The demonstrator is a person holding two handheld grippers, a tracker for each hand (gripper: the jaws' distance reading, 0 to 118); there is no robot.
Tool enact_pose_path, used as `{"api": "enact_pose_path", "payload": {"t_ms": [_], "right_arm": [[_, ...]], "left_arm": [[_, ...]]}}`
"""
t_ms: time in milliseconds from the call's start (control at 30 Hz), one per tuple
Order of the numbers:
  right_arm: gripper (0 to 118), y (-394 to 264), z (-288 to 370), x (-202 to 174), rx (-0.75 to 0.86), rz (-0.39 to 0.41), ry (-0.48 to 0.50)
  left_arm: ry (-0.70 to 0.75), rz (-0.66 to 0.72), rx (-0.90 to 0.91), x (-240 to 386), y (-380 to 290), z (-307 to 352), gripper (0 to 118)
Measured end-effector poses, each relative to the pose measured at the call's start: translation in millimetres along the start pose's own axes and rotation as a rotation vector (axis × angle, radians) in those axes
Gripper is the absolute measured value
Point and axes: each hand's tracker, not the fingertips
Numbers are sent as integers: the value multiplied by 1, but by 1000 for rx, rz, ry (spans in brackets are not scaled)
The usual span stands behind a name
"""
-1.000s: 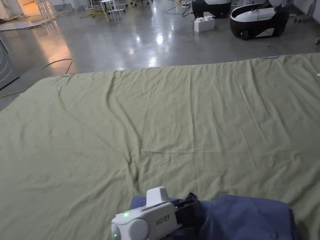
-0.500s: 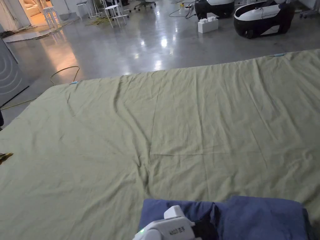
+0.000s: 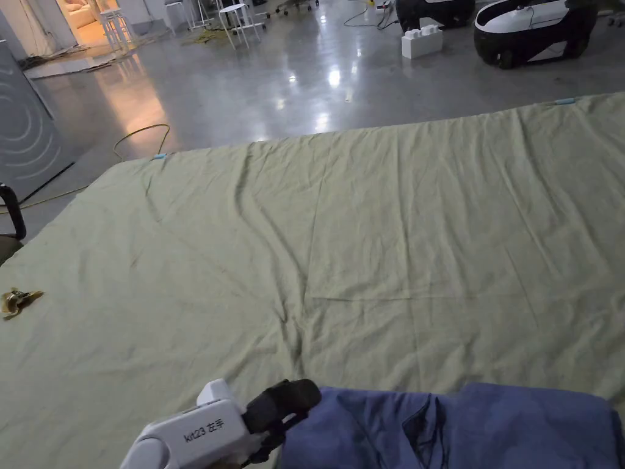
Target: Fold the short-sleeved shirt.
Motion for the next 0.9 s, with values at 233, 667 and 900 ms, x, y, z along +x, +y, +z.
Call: {"api": "enact_pose_path", "payload": {"t_ms": [233,667,900], "right_arm": [[0,4,-1,-12,-3,8,9],[0,11,1,-15,-3,38,-1],[0,9,-9,-6,-11,14,26]], "left_arm": [[-162,146,-100,-13,-24,-21,86],[-121,143,-11,-4,1,20,12],[100,-117,170,21,37,99,12]]}}
